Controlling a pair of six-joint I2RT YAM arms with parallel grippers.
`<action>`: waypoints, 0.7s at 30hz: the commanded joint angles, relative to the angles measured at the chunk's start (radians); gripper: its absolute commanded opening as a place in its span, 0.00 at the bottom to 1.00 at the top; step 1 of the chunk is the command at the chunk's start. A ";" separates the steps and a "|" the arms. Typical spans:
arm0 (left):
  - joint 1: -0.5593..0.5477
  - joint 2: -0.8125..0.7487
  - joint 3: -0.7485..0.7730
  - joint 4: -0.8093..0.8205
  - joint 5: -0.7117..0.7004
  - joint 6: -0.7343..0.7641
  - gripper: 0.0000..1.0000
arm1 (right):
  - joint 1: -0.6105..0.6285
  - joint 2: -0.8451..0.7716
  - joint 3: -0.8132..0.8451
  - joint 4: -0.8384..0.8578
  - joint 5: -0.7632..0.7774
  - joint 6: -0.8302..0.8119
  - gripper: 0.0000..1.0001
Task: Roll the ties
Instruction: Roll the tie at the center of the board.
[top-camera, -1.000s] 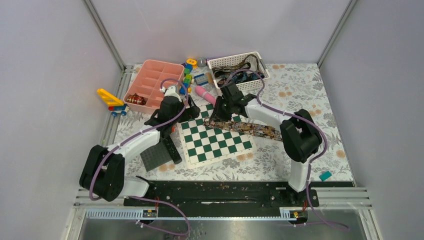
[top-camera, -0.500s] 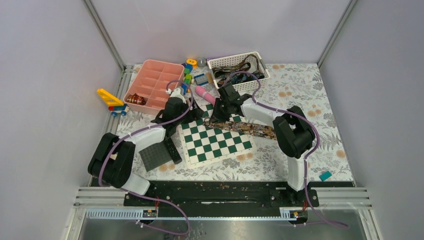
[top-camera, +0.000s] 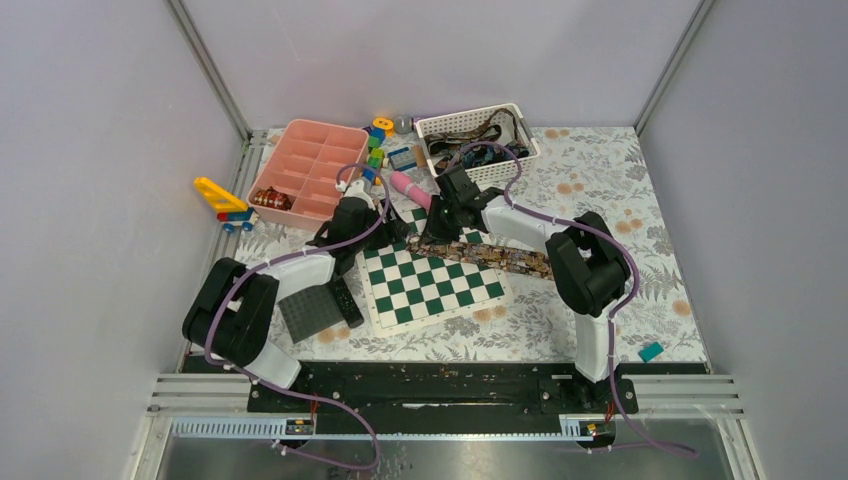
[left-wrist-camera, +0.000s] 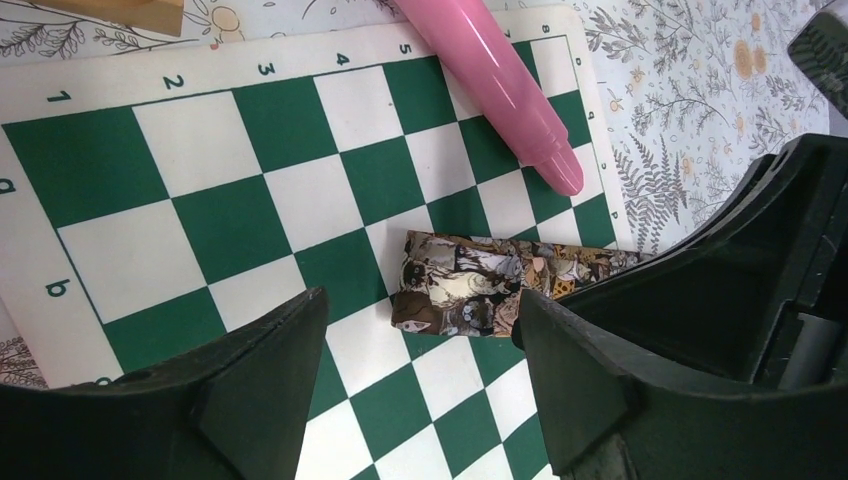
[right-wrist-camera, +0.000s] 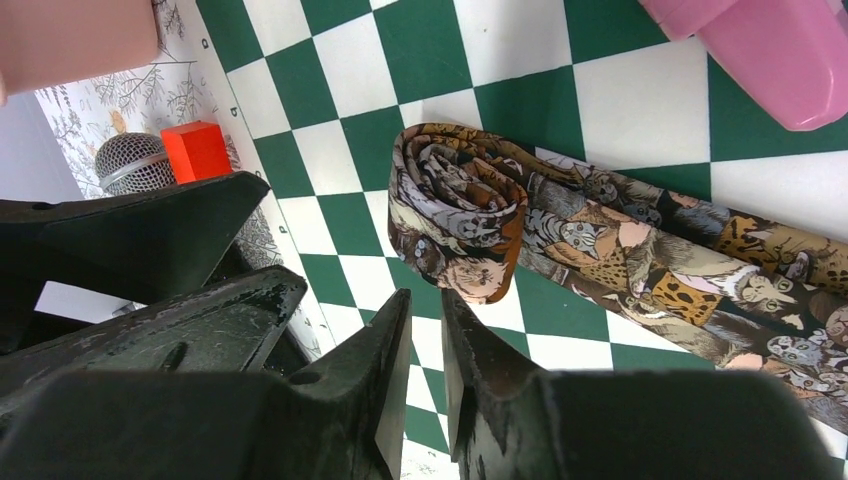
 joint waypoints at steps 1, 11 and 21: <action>0.000 0.010 -0.007 0.081 0.033 -0.013 0.71 | 0.007 -0.005 0.048 0.018 0.024 -0.007 0.24; -0.011 0.035 -0.010 0.096 0.044 -0.017 0.68 | 0.000 0.000 0.022 0.018 0.062 -0.004 0.23; -0.017 0.060 -0.003 0.102 0.056 -0.014 0.68 | -0.004 0.035 -0.002 0.033 0.069 -0.018 0.23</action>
